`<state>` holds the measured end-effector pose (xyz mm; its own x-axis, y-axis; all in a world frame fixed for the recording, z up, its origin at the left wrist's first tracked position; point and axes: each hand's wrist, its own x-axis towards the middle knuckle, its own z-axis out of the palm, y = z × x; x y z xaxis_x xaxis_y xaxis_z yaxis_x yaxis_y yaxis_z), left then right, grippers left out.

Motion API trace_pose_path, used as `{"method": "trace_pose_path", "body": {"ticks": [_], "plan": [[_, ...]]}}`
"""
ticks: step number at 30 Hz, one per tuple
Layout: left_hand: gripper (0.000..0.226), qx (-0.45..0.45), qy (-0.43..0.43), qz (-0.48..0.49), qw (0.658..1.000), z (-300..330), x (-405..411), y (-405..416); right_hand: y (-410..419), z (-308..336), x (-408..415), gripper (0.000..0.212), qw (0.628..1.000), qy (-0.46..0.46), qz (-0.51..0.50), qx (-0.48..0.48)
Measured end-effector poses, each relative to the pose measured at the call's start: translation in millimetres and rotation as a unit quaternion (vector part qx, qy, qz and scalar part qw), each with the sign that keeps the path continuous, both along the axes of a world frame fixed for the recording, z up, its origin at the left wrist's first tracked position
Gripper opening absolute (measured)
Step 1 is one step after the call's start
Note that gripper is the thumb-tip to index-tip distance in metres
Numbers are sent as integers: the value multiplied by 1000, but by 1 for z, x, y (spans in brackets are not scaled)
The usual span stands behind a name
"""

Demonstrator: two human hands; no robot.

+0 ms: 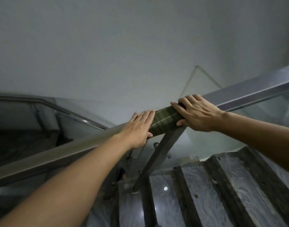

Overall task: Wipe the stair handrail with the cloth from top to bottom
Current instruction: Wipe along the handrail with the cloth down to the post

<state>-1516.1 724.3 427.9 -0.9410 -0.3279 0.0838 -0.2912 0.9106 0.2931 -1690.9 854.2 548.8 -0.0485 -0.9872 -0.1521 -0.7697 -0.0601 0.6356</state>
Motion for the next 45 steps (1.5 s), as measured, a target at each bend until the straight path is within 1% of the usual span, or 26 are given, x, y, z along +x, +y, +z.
{"method": "trace_pose_path", "body": {"ticks": [7,11,14,17,21,27,31,35,38,45], "plan": [[89,50,-18,77,996,-71,106,-53,-73,-85,100,78,999,-32,19,26],[91,69,-16,106,992,-110,155,-80,-105,-122,151,75,998,-47,30,33],[93,74,-20,115,990,-138,187,-102,-125,-147,185,74,998,-44,27,36],[93,70,-44,112,990,-160,216,-123,-145,-168,216,73,998,-43,17,42],[96,55,-78,119,988,-188,250,-148,-168,-196,252,71,997,-69,14,42],[100,91,-122,134,979,-224,305,-191,-208,-242,310,70,993,-102,8,54],[101,84,-140,153,975,-254,346,-217,-238,-277,353,71,992,-115,20,52],[101,69,-159,176,969,-292,394,-247,-269,-316,402,71,990,-123,35,52],[98,74,-172,188,964,-323,435,-274,-297,-350,444,71,989,-129,39,58],[99,99,-209,198,953,-390,531,-334,-363,-428,542,72,987,-137,39,76]]}}
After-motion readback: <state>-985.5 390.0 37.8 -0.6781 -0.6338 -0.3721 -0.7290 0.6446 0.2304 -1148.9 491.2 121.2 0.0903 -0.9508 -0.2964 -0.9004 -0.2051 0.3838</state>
